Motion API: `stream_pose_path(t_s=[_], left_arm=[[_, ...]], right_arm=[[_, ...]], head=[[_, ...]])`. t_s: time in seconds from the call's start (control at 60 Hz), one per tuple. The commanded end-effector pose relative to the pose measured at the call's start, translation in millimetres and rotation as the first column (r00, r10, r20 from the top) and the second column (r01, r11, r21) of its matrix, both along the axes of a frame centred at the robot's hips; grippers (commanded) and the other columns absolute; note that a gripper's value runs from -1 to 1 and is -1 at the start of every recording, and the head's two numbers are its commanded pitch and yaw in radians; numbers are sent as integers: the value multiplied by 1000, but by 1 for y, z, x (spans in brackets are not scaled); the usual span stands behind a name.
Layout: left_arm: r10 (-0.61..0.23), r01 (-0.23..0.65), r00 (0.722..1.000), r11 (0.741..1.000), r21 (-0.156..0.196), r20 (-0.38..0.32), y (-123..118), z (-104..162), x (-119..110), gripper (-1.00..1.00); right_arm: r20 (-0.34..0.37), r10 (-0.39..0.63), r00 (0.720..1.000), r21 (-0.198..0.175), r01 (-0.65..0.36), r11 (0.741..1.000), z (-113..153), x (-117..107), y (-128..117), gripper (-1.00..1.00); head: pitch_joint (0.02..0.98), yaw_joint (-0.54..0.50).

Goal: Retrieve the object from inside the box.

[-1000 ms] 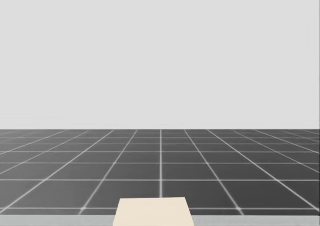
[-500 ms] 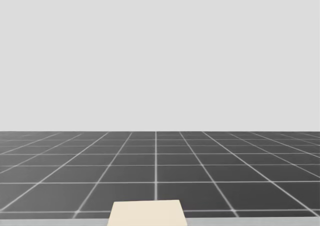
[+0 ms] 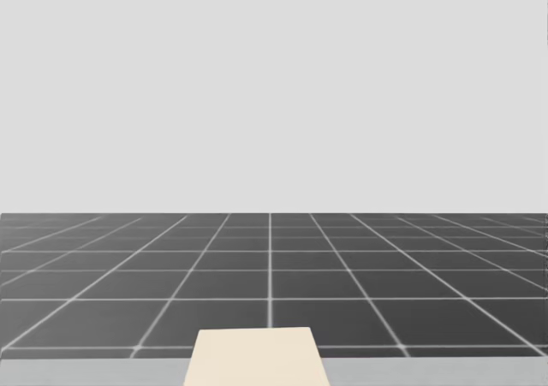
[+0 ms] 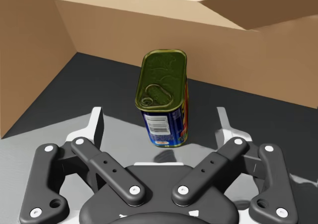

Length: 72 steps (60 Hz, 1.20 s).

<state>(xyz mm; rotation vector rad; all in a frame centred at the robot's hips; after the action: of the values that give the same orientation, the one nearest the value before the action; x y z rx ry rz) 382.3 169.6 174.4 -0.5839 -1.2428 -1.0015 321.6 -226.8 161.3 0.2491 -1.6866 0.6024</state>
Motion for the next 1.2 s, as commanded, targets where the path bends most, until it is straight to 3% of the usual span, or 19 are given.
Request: stream_pose_path(t_s=[0.017,0.133,0.317,0.333,0.35,0.367,0.383,0.4,0.483,0.55,0.65,0.733,0.967,1.2], left_arm=[[-13,13,999,1000,-18,-46,-18,-12,22,-1000],[-34,33,997,999,-8,-69,-37,-24,36,-1000],[-43,41,991,999,-20,-128,-60,-43,51,-964],[-40,38,991,999,-17,-129,-60,-44,51,-852],[-37,35,992,999,-16,-124,-62,-45,51,-160],[-43,40,990,999,-20,-135,-62,-46,52,227],[-45,43,989,999,-18,-138,-62,-46,51,961],[-42,40,990,999,-14,-136,-63,-46,51,1000],[-36,37,992,999,2,-122,-61,-43,49,1000],[-31,30,992,1000,-4,-119,-57,-39,49,1000],[-6,6,995,1000,7,-96,-41,-30,46,1000],[34,-33,996,999,10,-79,-14,-22,40,1000],[203,-204,979,978,-48,-26,74,-1,-4,1000],[270,-266,961,961,-73,53,120,34,-39,1000]], right_arm=[[3,10,1000,-3,-10,1000,1,-3,0,-1000],[12,19,1000,-3,-19,1000,2,-5,-1,-1000],[19,17,1000,8,-17,1000,5,-7,-8,-1000],[20,16,1000,7,-16,1000,5,-7,-8,-1000],[19,16,1000,7,-16,1000,5,-7,-9,-1000],[20,15,1000,8,-16,1000,6,-7,-9,-1000],[20,15,1000,9,-15,1000,6,-7,-9,-1000],[20,15,1000,9,-15,1000,6,-7,-9,-1000],[20,14,1000,10,-14,1000,6,-7,-9,-1000],[17,14,1000,8,-14,1000,6,-7,-9,-1000],[16,11,1000,10,-11,1000,6,-7,-9,-1000],[13,9,1000,9,-9,1000,6,-6,-10,-1000],[7,5,1000,11,-5,1000,4,-4,-10,-1000],[0,-2,1000,15,2,1000,5,-3,-10,-1000]], head=[[72,-16],[86,-30],[98,-47],[99,-47],[100,-50],[100,-50],[101,-52],[102,-53],[101,-55],[98,-52],[99,-48],[100,-47],[100,-40],[96,-34]])
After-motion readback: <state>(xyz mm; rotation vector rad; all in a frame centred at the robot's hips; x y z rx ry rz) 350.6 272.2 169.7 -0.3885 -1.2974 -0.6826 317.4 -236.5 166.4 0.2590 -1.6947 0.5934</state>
